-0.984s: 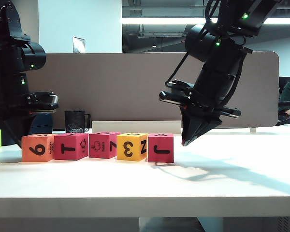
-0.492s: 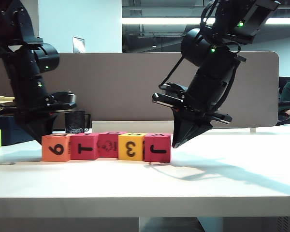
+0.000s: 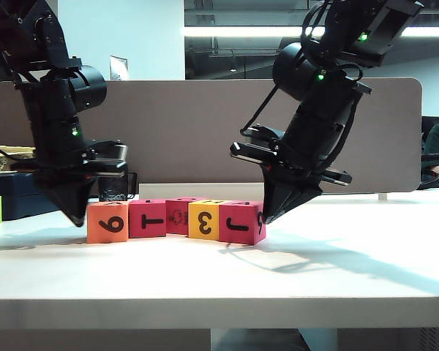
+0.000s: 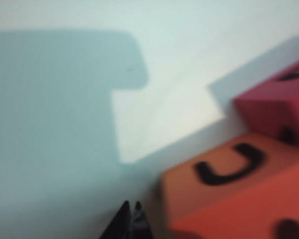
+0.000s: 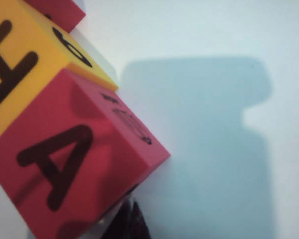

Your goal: Select the appropriate blocks from the scattered letter blocks on the table and arrange them in a row to spell out "ALOHA".

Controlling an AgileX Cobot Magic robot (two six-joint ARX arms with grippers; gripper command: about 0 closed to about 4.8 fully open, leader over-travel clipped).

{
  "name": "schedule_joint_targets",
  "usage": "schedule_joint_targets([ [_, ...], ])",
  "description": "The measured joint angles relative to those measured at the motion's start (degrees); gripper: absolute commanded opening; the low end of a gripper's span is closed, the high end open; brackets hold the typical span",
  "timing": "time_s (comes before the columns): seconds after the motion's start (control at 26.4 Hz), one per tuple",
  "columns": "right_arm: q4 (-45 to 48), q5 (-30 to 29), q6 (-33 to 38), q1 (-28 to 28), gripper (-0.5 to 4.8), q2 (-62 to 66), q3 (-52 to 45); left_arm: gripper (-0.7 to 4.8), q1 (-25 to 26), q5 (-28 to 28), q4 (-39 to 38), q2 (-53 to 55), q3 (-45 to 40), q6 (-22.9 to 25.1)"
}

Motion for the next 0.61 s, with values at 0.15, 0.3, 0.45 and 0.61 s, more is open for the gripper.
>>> schedule_joint_targets([
  [0.15,0.0,0.17,-0.02,-0.04,-0.05,0.0,0.02,-0.06,0.55,-5.6,-0.85,0.0,0.63,0.15],
  [0.3,-2.95,2.43,-0.37,0.02,-0.05,0.13,3.28,-0.06,0.26,-6.73,-2.62,0.07,3.82,0.26],
  [0.45,-7.06,7.54,-3.45,-0.02,-0.05,-0.46,9.09,-0.06,0.39,-7.15,-6.1,0.04,10.88,0.31],
  [0.61,-7.58,7.48,-3.72,0.02,-0.05,-1.07,12.13,-0.06,0.48,2.27,-6.64,0.0,14.08,0.31],
])
